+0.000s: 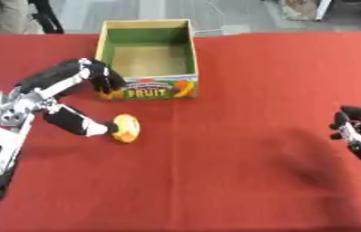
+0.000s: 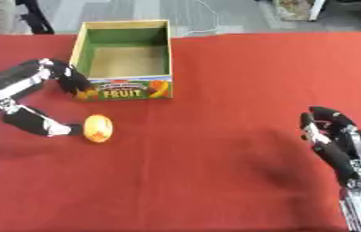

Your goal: Pick up objects on the table and place them in the box.

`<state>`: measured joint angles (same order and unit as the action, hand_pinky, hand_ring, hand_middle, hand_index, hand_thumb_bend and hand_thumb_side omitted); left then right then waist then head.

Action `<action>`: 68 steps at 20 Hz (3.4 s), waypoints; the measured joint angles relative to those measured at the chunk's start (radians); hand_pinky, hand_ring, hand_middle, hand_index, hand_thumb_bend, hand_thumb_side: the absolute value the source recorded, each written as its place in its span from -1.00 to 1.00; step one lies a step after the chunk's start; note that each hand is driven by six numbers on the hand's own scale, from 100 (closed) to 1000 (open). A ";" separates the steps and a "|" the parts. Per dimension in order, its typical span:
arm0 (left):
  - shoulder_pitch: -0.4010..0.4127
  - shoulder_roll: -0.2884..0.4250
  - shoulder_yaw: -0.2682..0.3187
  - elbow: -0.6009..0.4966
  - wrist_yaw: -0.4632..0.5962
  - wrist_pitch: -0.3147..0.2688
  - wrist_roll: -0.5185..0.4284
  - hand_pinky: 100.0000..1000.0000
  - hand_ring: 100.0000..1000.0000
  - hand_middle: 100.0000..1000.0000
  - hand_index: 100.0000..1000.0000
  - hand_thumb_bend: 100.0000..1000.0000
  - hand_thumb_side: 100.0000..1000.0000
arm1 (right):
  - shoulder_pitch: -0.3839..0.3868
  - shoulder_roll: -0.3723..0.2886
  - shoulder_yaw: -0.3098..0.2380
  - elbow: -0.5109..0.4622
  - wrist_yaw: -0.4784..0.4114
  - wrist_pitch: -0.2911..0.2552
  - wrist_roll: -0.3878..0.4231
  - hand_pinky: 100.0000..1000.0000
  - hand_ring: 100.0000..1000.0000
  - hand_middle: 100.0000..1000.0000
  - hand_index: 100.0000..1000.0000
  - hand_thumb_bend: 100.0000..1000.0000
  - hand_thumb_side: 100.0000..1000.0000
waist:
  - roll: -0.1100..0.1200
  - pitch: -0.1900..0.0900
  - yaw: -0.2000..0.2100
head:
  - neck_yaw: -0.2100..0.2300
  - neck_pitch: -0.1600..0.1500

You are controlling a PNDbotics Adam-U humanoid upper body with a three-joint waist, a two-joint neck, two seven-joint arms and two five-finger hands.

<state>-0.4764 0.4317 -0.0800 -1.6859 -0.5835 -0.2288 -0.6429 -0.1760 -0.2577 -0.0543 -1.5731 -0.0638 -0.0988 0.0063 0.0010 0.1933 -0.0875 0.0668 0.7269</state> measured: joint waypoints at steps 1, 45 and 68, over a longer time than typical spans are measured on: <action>-0.006 -0.003 -0.004 0.012 -0.020 -0.003 -0.003 0.14 0.16 0.24 0.51 0.12 -1.00 | 0.000 0.000 0.000 0.000 0.000 0.000 0.000 0.02 0.17 0.13 0.46 -0.63 -0.36 | 0.000 0.000 -0.001 | 0.001 0.000; -0.060 -0.035 -0.064 0.245 -0.231 -0.126 -0.098 -0.72 -0.62 -0.65 -0.18 -0.29 -1.00 | 0.000 0.000 0.000 0.001 0.000 0.000 0.004 0.02 0.17 0.13 0.46 -0.62 -0.36 | -0.002 -0.002 -0.007 | 0.002 0.002; -0.059 -0.022 -0.044 0.170 -0.253 -0.085 0.167 -1.00 -0.88 -0.98 -0.58 -0.28 -1.00 | 0.000 0.000 0.000 0.001 0.000 0.000 0.004 0.02 0.17 0.13 0.46 -0.62 -0.37 | -0.003 -0.002 -0.005 | -0.003 0.002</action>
<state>-0.5350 0.4092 -0.1240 -1.5162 -0.8367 -0.3141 -0.4764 -0.1760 -0.2574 -0.0540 -1.5725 -0.0637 -0.0985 0.0105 -0.0017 0.1913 -0.0923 0.0633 0.7285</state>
